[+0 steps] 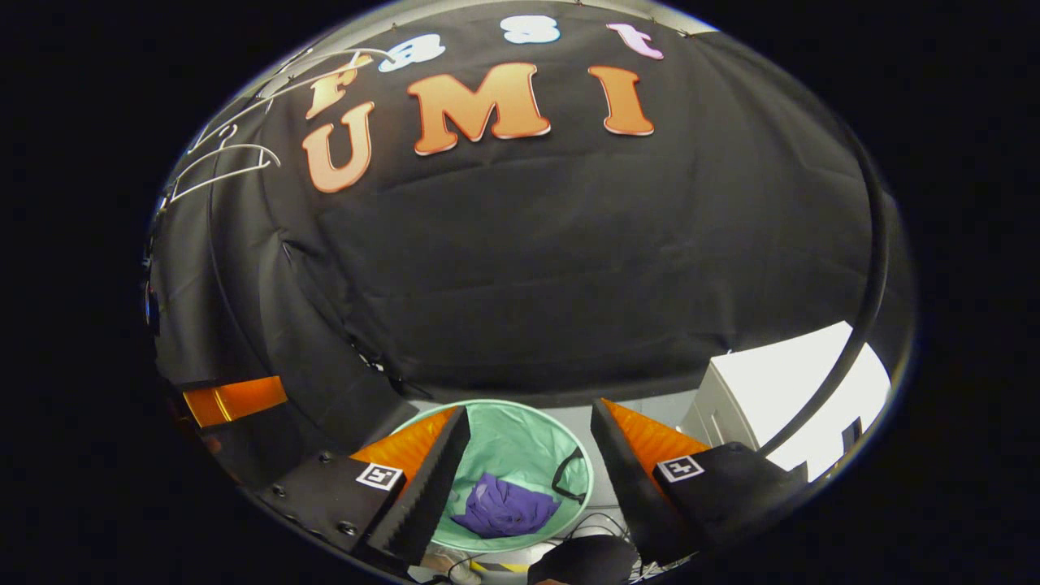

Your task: Grasp the clothes on the hanger with both hands and then place them into the laundry hamper below.

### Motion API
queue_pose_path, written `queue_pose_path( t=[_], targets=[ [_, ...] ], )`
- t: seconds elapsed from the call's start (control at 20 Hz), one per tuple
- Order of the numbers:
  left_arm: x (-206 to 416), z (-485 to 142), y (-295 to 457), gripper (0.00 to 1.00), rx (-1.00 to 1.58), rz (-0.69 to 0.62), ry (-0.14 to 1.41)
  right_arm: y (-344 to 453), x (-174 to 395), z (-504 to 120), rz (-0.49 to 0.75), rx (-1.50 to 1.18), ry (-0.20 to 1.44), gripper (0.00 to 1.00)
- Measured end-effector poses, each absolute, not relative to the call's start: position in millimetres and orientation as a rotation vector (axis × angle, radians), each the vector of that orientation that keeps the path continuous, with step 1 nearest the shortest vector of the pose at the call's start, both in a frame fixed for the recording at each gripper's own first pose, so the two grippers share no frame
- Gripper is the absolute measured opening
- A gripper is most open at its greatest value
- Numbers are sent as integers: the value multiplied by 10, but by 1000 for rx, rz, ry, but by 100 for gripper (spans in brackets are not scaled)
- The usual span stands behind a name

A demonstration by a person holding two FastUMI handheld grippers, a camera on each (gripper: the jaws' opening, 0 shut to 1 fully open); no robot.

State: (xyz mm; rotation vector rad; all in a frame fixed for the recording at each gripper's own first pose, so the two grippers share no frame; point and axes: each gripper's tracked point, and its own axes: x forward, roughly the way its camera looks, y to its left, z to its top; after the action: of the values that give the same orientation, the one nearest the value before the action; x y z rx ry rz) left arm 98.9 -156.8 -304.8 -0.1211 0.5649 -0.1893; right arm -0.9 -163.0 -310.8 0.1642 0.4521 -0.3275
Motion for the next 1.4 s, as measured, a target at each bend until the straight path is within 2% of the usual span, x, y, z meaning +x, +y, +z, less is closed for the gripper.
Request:
queue_pose_path(
  t=[0.6,0.65,0.7,0.75,0.9,0.95,1.0,1.05,1.2,1.25,1.4],
  targets=[
    [863,-2174,-1481,89,-75,-197,319,-1831,-324,-2075,-375,124,233,98],
    [846,-2097,-1486,89,-69,-202,300,-1850,-357,-2036,-379,119,227,98],
    [835,-2024,-1501,89,-70,-209,282,-1854,-385,-1992,-382,117,219,93],
    [786,-1953,-1509,89,-75,-214,265,-1850,-399,-1972,-382,117,212,98],
    [704,-1833,-1450,89,-62,-206,239,-1825,-481,-1869,-377,115,193,98],
    [680,-1788,-1420,84,-54,-200,227,-1814,-498,-1841,-376,108,187,98],
    [671,-1742,-1393,84,-49,-191,213,-1788,-500,-1823,-372,103,181,98],
    [667,-1695,-1353,89,-47,-182,199,-1757,-504,-1800,-367,100,175,98],
    [657,-1640,-1275,87,-60,-167,178,-1674,-497,-1726,-355,93,161,98],
    [646,-1646,-1244,91,-70,-162,179,-1654,-494,-1709,-350,91,156,98],
    [659,-1684,-1158,91,-88,-149,189,-1633,-480,-1699,-347,83,147,98]
  ],
)
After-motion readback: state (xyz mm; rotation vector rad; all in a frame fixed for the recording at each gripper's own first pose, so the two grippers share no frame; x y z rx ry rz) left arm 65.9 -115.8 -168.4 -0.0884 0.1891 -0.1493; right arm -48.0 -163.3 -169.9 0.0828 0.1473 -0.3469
